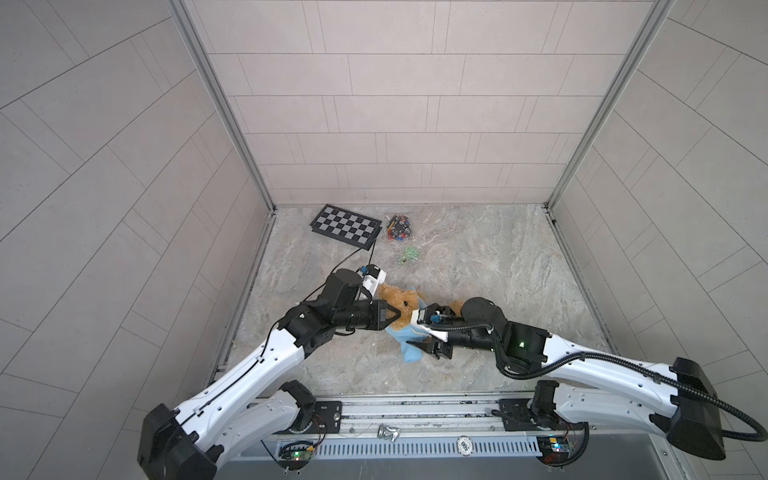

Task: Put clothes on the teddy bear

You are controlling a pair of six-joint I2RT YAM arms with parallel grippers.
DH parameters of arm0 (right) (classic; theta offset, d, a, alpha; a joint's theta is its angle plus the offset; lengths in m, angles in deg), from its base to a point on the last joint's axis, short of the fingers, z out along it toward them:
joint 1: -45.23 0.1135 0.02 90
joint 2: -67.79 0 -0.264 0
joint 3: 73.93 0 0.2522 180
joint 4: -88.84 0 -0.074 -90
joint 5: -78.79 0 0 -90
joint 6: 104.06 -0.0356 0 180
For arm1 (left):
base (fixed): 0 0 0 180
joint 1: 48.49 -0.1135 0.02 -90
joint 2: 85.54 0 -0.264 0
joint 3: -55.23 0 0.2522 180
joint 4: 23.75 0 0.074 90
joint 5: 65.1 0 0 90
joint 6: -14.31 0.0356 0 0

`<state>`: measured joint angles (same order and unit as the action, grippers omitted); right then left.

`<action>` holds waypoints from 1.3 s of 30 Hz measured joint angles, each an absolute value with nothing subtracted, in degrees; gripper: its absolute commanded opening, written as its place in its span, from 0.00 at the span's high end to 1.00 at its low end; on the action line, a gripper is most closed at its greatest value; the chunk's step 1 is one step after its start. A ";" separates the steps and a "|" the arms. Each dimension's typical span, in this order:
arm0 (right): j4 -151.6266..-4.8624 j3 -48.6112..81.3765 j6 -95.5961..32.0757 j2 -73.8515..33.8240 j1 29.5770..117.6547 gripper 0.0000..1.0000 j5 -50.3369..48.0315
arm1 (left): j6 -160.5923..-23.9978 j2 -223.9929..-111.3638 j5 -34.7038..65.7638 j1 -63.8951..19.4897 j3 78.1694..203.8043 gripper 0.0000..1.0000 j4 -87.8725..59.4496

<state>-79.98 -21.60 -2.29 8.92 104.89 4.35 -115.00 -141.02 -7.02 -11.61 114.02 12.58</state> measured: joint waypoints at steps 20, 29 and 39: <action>-87.74 -21.60 -1.59 0.98 107.10 0.86 -9.93 | -129.23 -143.51 -3.35 -7.74 115.68 1.00 13.01; -87.87 -21.47 -9.70 0.00 106.97 1.00 -12.79 | -131.41 -141.63 -0.92 -8.29 112.82 0.53 7.00; -83.44 -19.31 -29.63 1.83 99.82 1.00 -5.16 | -125.88 -130.81 4.15 -15.67 108.95 0.38 1.91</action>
<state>-83.44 -19.31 -29.63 1.83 99.82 -5.16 -125.88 -130.81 4.15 -15.67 108.95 1.91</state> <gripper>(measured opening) 0.054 0.701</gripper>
